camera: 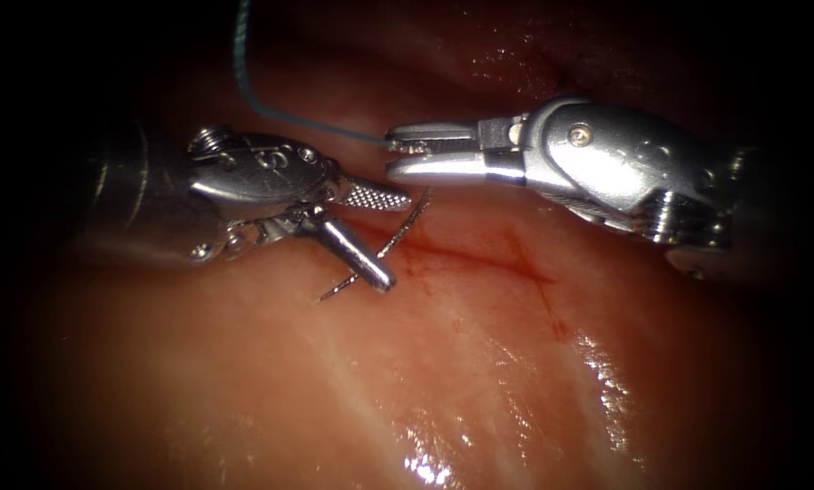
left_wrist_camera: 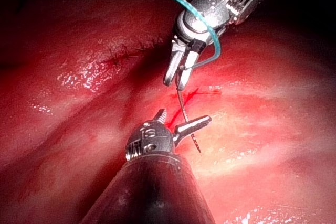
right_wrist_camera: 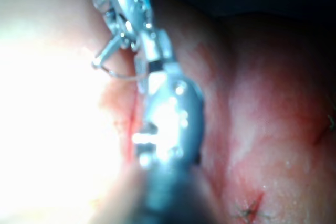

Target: Wound Closure

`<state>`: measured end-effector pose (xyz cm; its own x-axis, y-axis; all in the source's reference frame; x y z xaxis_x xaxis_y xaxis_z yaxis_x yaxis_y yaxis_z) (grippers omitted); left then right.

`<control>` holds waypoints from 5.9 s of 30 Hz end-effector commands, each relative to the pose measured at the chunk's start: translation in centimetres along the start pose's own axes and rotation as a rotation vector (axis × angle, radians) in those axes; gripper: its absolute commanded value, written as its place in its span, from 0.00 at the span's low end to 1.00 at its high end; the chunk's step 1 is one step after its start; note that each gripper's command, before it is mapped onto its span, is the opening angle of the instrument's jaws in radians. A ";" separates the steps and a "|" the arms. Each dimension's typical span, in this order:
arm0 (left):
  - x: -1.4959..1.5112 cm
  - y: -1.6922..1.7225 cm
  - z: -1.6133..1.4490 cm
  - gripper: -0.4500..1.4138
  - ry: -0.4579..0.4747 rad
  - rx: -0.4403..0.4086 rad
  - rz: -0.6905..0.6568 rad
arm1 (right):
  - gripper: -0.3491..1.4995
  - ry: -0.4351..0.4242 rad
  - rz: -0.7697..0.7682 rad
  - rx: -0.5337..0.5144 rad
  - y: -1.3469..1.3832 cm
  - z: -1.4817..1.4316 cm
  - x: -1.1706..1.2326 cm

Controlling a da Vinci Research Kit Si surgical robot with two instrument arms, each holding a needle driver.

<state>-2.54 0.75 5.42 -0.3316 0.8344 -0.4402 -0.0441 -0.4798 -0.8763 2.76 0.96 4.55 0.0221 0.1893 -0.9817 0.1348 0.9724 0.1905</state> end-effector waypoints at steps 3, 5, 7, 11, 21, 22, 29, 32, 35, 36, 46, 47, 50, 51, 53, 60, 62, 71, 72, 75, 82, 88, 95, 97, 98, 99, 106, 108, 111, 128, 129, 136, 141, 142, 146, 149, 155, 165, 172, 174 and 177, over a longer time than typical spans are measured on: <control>-0.06 -0.03 0.10 0.56 -0.017 -0.010 -0.001 | 0.00 0.004 -0.018 0.011 -0.01 0.09 -0.07; -0.07 -0.03 0.12 0.54 -0.032 -0.023 0.003 | 0.00 0.012 -0.039 0.019 -0.02 0.10 -0.07; -0.10 -0.02 0.15 0.52 -0.051 -0.065 0.012 | 0.00 0.021 -0.078 0.037 -0.04 0.11 -0.07; -0.20 -0.02 0.22 0.49 -0.080 -0.115 0.029 | 0.00 0.046 -0.104 0.065 -0.09 0.11 -0.06; -0.26 -0.15 0.23 0.29 -0.108 -0.134 0.028 | 0.00 0.059 -0.113 0.088 -0.15 0.13 0.00; -0.26 -0.16 0.23 0.29 -0.109 -0.135 0.017 | 0.00 0.055 -0.115 0.093 -0.16 0.13 -0.01; -0.26 -0.16 0.23 0.22 -0.110 -0.139 0.019 | 0.00 0.048 -0.118 0.100 -0.18 0.14 -0.03; -0.27 -0.15 0.22 0.00 -0.111 -0.144 0.021 | 0.00 0.044 -0.119 0.105 -0.19 0.14 -0.04; -0.24 -0.16 0.21 0.00 -0.112 -0.149 0.016 | 0.00 0.036 -0.119 0.095 -0.19 0.15 -0.04; -0.24 -0.16 0.21 0.00 -0.112 -0.149 0.016 | 0.00 0.036 -0.119 0.095 -0.19 0.15 -0.04; -0.17 -0.11 0.17 0.00 0.054 -0.079 -0.031 | 0.43 -0.085 0.024 -0.050 -0.04 0.10 0.06; -0.17 -0.11 0.17 0.00 0.054 -0.079 -0.031 | 0.43 -0.085 0.024 -0.050 -0.04 0.10 0.06; -0.17 -0.10 0.17 0.00 0.114 -0.054 -0.064 | 0.53 -0.160 0.114 -0.154 0.00 0.08 0.11; -0.17 -0.10 0.17 0.00 0.114 -0.054 -0.064 | 0.53 -0.160 0.114 -0.154 0.00 0.08 0.11; -0.18 -0.10 0.17 0.00 0.134 -0.045 -0.068 | 0.64 -0.202 0.124 -0.210 0.00 0.09 0.12; -0.16 -0.11 0.17 0.00 0.226 -0.006 -0.086 | 0.65 -0.247 0.154 -0.272 -0.08 0.12 0.17; -0.16 -0.11 0.17 0.00 0.241 0.003 -0.102 | 0.63 -0.271 0.159 -0.305 -0.10 0.12 0.19; -0.18 -0.10 0.19 0.00 0.285 0.041 -0.138 | 0.48 -0.315 0.068 -0.420 -0.12 0.13 0.22; -0.19 -0.10 0.20 0.00 0.290 0.047 -0.139 | 0.48 -0.332 0.036 -0.460 -0.13 0.13 0.21; -0.19 -0.09 0.21 0.00 0.294 0.053 -0.141 | 0.47 -0.356 -0.039 -0.497 -0.14 0.12 0.20; -0.18 -0.08 0.24 0.00 0.310 0.063 -0.144 | 0.47 -0.403 -0.156 -0.545 -0.27 0.18 -0.01; -0.16 -0.10 0.26 0.00 0.319 0.072 -0.147 | 0.47 -0.419 -0.186 -0.549 -0.33 0.34 -0.07; -0.16 -0.15 0.25 0.00 0.320 0.075 -0.148 | 0.45 -0.428 -0.222 -0.540 -0.38 0.35 0.03; -0.16 -0.16 0.24 0.00 0.320 0.078 -0.148 | 0.44 -0.444 -0.230 -0.545 -0.39 0.35 0.06; -0.17 -0.15 0.25 0.00 0.321 0.080 -0.148 | 0.41 -0.465 -0.262 -0.554 -0.40 0.36 0.07; -0.17 -0.15 0.25 0.00 0.321 0.082 -0.148 | 0.41 -0.471 -0.267 -0.557 -0.41 0.36 0.08; -0.19 -0.14 0.26 0.00 0.322 0.084 -0.153 | 0.36 -0.499 -0.309 -0.581 -0.39 0.37 0.08; -0.19 -0.14 0.27 0.00 0.322 0.085 -0.153 | 0.36 -0.500 -0.310 -0.582 -0.39 0.37 0.07; -0.20 -0.13 0.27 0.00 0.322 0.086 -0.147 | 0.36 -0.502 -0.315 -0.582 -0.39 0.37 0.07; -0.20 -0.07 0.30 0.21 0.324 0.102 -0.121 | 0.00 -0.529 -0.459 -0.595 -0.46 0.15 0.02; -0.20 -0.06 0.30 0.35 0.323 0.107 -0.098 | 0.00 -0.524 -0.459 -0.590 -0.46 0.13 0.03; -0.13 -0.05 0.16 0.92 0.317 0.158 0.031 | 0.00 -0.468 -0.460 -0.543 -0.39 -0.02 0.09; -0.22 -0.01 -0.13 0.92 0.291 0.209 0.174 | 0.00 -0.402 -0.411 -0.495 -0.15 -0.30 0.21; -0.22 -0.01 -0.13 0.92 0.291 0.209 0.174 | 0.00 -0.402 -0.411 -0.495 -0.15 -0.30 0.21; -0.35 -0.02 -0.19 0.83 0.226 0.273 0.259 | 0.00 -0.309 -0.353 -0.458 0.02 -0.32 0.19; -0.49 -0.04 -0.19 0.69 0.161 0.304 0.310 | 0.00 -0.242 -0.309 -0.432 0.11 -0.26 0.12; -0.79 -0.22 -0.09 0.06 0.012 0.356 0.390 | 0.00 -0.150 -0.288 -0.405 0.27 -0.09 -0.23; -0.96 -0.47 0.14 0.00 -0.133 0.408 0.398 | 0.00 -0.158 -0.314 -0.451 0.36 -0.04 -0.61; -0.99 -0.45 0.12 0.04 -0.137 0.408 0.398 | 0.00 -0.159 -0.312 -0.454 0.37 0.01 -0.65; -0.99 -0.44 0.12 0.04 -0.140 0.409 0.398 | 0.00 -0.155 -0.312 -0.459 0.38 0.01 -0.64; -1.02 -0.44 0.11 0.05 -0.144 0.412 0.399 | 0.00 -0.152 -0.313 -0.464 0.39 0.01 -0.65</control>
<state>-2.25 0.15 6.21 -0.5186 0.5352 -0.6668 -0.2450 -0.8402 -0.4838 2.75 1.21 5.20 0.2003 -0.1050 -0.9741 -0.2901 0.9433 -0.1613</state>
